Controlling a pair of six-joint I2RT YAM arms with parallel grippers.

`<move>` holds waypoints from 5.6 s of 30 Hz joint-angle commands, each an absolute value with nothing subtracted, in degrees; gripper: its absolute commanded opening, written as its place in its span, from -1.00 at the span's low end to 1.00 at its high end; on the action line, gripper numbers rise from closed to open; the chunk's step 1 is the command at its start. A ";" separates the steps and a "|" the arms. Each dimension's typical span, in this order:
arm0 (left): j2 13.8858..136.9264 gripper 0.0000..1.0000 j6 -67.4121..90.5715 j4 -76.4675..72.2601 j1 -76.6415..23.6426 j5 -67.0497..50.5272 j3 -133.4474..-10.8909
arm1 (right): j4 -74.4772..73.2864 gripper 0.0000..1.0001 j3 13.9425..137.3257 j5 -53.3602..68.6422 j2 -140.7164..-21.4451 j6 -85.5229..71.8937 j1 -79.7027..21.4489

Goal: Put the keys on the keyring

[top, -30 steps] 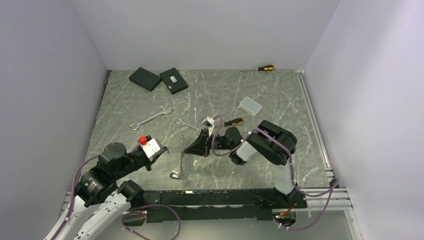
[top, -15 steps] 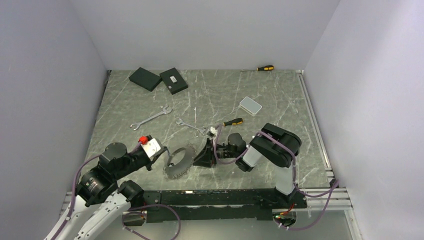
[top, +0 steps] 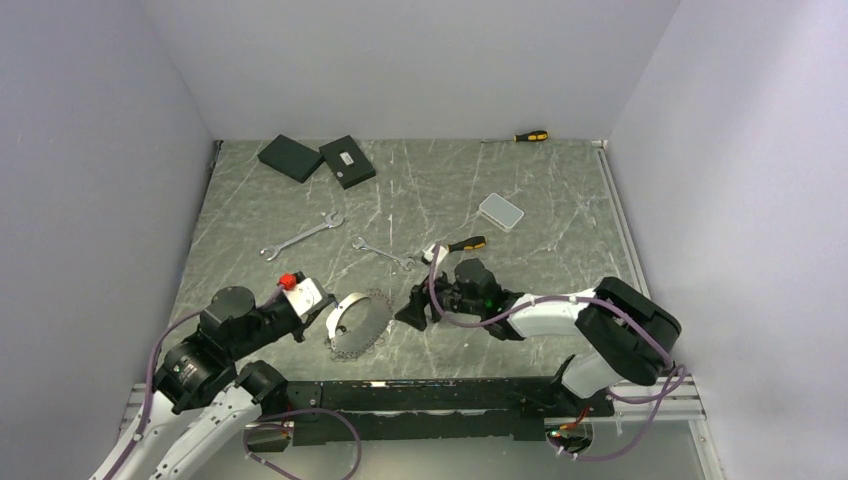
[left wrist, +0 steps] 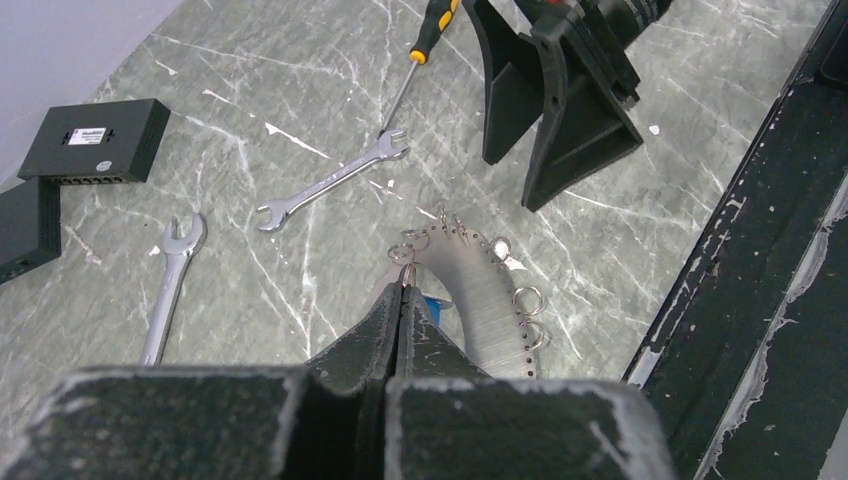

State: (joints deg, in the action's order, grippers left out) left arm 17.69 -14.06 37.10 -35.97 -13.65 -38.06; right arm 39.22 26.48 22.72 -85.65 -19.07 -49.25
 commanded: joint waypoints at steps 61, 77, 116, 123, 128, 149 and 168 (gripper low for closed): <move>13.37 -1.00 -13.36 30.39 -35.79 -12.04 -34.63 | 0.95 0.15 46.87 -19.08 -97.71 -84.45 -69.15; 9.46 -1.00 -12.57 31.46 -35.77 -12.82 -35.15 | -5.88 -0.29 46.20 -28.87 -97.76 -86.58 -69.61; 11.25 -1.00 -12.77 31.57 -35.68 -12.27 -35.16 | 2.46 -1.00 42.72 -20.38 -96.35 -73.84 -63.69; 11.42 -1.00 -12.82 31.46 -35.68 -12.06 -35.16 | 3.62 -1.00 43.01 -13.54 -94.02 -50.55 -57.27; 11.79 -1.00 -13.01 31.38 -35.68 -12.04 -35.14 | 0.77 -0.83 44.90 -7.73 -94.37 -38.87 -52.21; 12.09 -1.00 -13.10 31.20 -35.60 -11.80 -35.06 | 13.40 -0.27 31.35 -14.45 -80.77 -54.11 -52.64; 11.54 -1.00 -13.03 31.31 -35.51 -11.87 -35.07 | 24.08 -0.41 33.23 -24.52 -92.39 -57.38 -55.74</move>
